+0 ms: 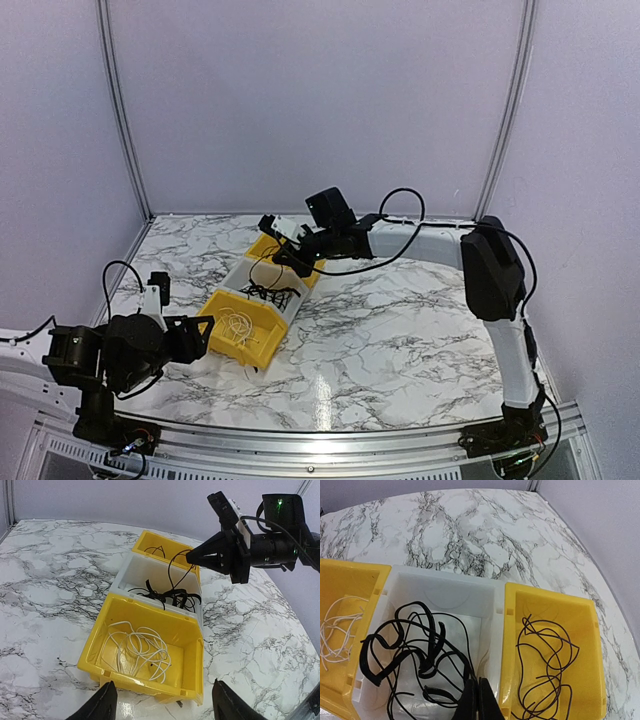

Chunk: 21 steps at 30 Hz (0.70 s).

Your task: Untangle the cables

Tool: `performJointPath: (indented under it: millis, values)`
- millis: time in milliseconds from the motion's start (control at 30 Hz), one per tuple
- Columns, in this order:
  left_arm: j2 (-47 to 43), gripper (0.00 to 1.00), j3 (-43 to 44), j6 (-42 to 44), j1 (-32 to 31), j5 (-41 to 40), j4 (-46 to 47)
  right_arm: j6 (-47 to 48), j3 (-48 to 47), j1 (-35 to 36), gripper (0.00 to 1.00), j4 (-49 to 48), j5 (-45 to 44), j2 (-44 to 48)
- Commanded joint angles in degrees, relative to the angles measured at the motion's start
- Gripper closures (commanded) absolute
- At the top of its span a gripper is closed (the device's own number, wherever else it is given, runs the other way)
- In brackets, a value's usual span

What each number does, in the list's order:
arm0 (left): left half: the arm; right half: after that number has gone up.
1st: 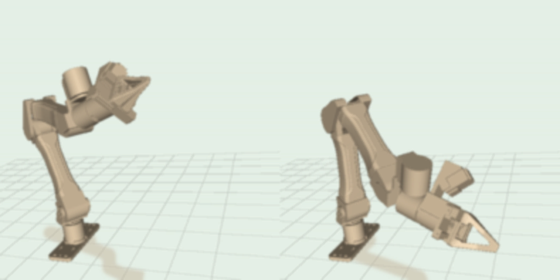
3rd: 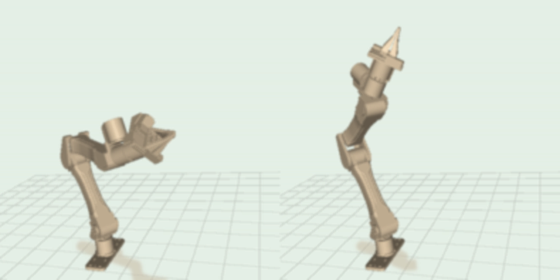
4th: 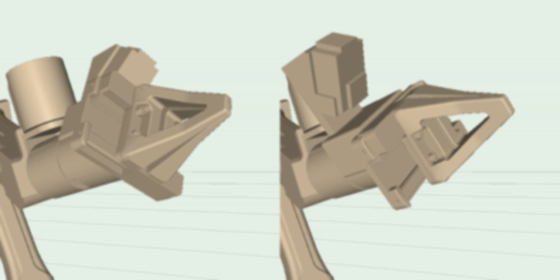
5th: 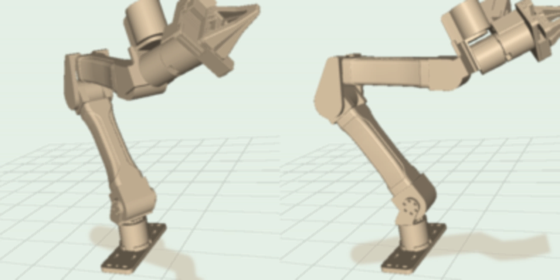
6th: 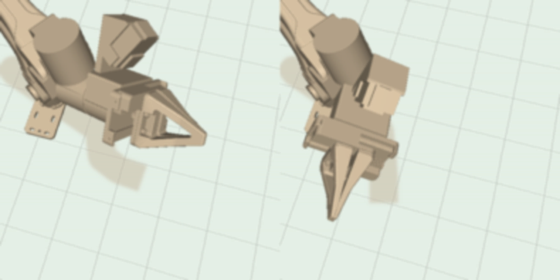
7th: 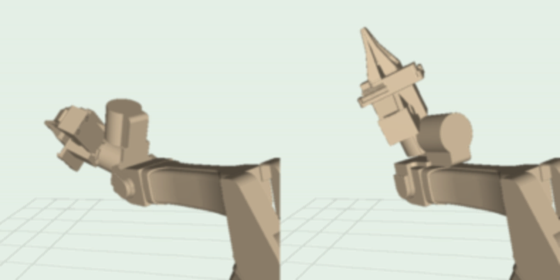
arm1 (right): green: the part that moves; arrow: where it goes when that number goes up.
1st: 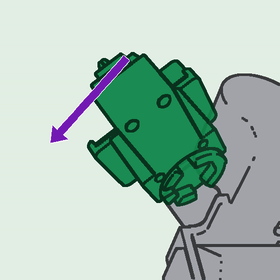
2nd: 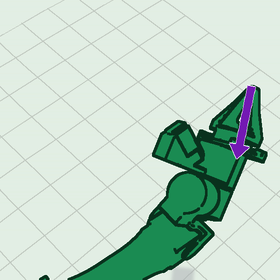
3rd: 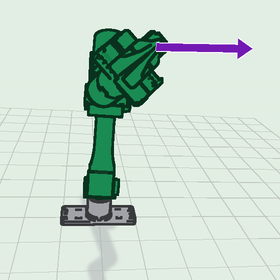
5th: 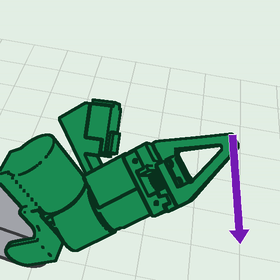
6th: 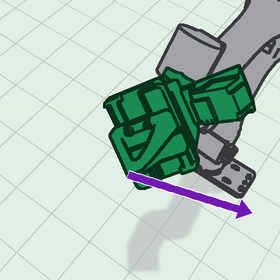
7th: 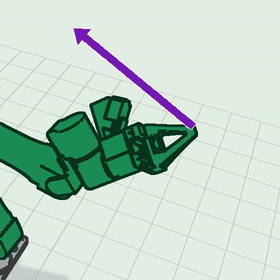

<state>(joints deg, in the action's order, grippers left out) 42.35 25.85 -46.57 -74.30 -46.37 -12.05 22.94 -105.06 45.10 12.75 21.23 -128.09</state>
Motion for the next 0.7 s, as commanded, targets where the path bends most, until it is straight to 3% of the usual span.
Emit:
performJointPath:
  millis: [0, 233, 367, 667]
  values:
    - [-0.92, 0.32, -0.53, -0.63, 0.3, -0.6, -1.75, 1.23, -0.36, 0.81, 1.0, 0.25, -2.77, -1.62]
    - [-0.06, 0.3, -0.37, -0.39, 0.3, -2.21, -1.71, 1.87, 1.24, 1.15, 1.0, 0.46, -3.2, 0.25]
    - [1.35, 0.28, 0.37, 0.09, 0.3, -3.01, -1.53, 3.65, 2.73, 1.16, 0.71, 1.77, -2.63, 2.48]
    - [4.5, 0.23, 1.31, 2.63, 1.01, -3.4, 1.07, 8.84, 19.49, -0.38, 0.39, 3.49, -6.14, 19.21]
